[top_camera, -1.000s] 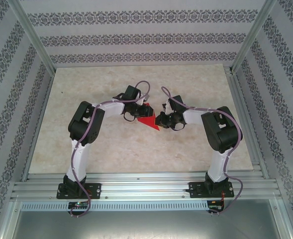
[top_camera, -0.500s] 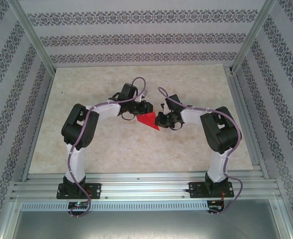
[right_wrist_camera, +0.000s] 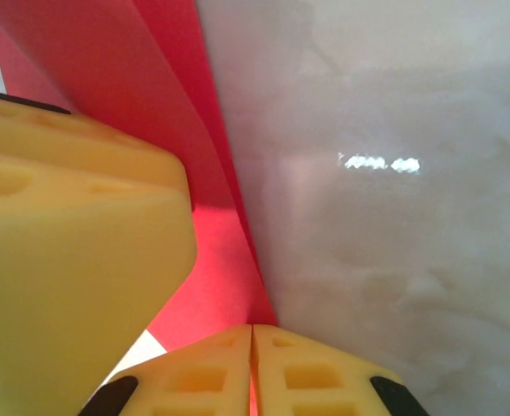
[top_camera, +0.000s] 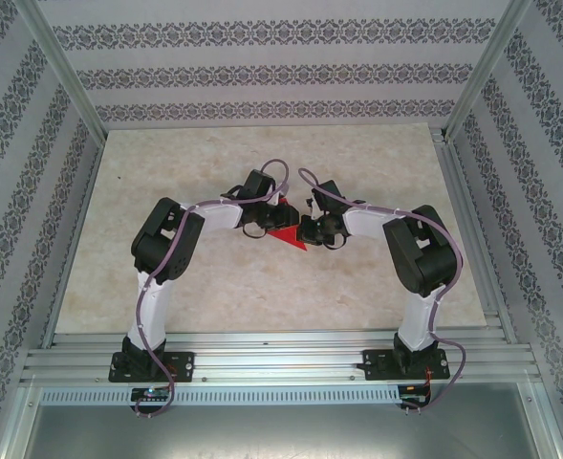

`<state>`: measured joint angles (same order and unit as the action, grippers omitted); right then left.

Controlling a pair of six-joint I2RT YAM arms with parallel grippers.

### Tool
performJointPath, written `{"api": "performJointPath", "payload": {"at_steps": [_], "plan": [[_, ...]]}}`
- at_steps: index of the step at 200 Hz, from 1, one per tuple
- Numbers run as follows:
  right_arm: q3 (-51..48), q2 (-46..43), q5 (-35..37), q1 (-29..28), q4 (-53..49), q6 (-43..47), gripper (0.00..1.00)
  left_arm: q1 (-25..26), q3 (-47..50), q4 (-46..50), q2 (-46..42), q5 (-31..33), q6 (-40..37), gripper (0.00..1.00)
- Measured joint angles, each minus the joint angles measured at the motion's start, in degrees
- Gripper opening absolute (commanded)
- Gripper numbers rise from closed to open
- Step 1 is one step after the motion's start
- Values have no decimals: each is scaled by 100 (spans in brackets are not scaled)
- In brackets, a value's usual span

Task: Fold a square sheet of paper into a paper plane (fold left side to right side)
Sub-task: Fourth fold the wing at the center of the table.

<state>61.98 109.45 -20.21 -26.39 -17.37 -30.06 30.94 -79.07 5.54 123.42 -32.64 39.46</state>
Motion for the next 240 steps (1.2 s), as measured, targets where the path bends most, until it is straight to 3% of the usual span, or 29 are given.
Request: {"api": "performJointPath", "payload": {"at_steps": [111, 178, 240], "plan": [[92, 0, 352, -166, -114, 20, 10, -214, 0, 262, -9, 321, -199, 28], [131, 0, 535, -249, -175, 22, 10, -887, -581, 466, 262, 837, -323, 31], [142, 0, 538, -251, -173, 22, 10, -1075, -787, 557, 387, 831, -398, 32]]}}
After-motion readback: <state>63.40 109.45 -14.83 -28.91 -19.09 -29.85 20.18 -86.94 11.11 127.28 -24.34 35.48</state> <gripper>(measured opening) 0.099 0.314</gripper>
